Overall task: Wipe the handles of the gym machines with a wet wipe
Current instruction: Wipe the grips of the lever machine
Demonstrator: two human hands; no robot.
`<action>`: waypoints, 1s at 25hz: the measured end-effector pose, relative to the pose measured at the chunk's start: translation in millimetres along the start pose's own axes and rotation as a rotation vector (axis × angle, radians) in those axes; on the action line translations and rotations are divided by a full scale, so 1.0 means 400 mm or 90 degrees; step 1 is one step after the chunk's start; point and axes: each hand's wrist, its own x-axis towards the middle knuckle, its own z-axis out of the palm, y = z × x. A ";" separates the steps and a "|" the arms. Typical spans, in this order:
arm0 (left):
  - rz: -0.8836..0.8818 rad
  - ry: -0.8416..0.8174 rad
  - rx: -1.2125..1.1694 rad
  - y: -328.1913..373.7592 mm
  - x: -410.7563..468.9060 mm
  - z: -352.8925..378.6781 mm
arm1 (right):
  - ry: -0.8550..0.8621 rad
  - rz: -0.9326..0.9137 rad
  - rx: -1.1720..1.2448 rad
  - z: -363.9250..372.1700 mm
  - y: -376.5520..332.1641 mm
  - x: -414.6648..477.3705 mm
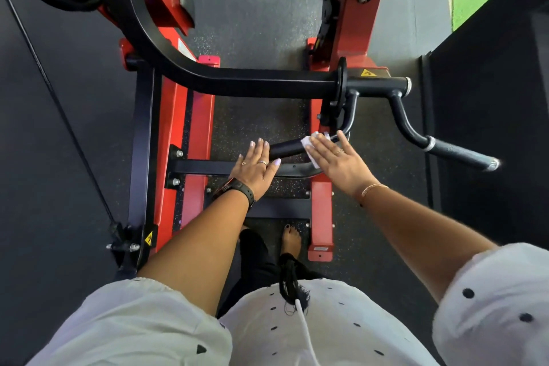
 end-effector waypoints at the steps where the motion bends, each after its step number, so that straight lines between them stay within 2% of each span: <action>1: -0.003 0.000 -0.011 0.007 -0.003 -0.004 | -0.011 0.030 0.026 -0.011 0.011 -0.010; 3: 0.012 0.025 -0.076 0.031 -0.015 -0.017 | -0.030 0.130 0.170 -0.044 0.008 -0.021; 4: 0.019 0.049 -0.139 0.050 -0.021 -0.028 | -0.018 0.224 0.312 -0.074 0.000 -0.022; 7: -0.031 0.114 -0.416 0.119 -0.029 -0.064 | 0.120 0.688 0.868 -0.153 -0.025 -0.013; 8: -0.066 0.114 -0.526 0.148 -0.034 -0.080 | 0.159 0.804 1.048 -0.177 -0.027 -0.013; 10: -0.120 0.059 -0.759 0.204 -0.037 -0.101 | 0.175 0.918 1.388 -0.208 -0.026 -0.021; 11: -0.144 0.013 -0.861 0.230 -0.041 -0.107 | 0.160 0.915 1.515 -0.219 -0.024 -0.031; 13: -0.174 -0.062 -0.952 0.274 -0.063 -0.119 | 0.121 0.830 1.624 -0.241 -0.020 -0.058; 16: -0.183 -0.088 -0.986 0.305 -0.091 -0.120 | 0.069 0.712 1.656 -0.255 -0.008 -0.089; 19: -0.172 -0.090 -0.999 0.317 -0.117 -0.123 | 0.048 0.651 1.677 -0.264 -0.003 -0.120; 25: -0.146 -0.133 -0.978 0.284 -0.162 -0.125 | 0.029 0.626 1.677 -0.301 -0.050 -0.158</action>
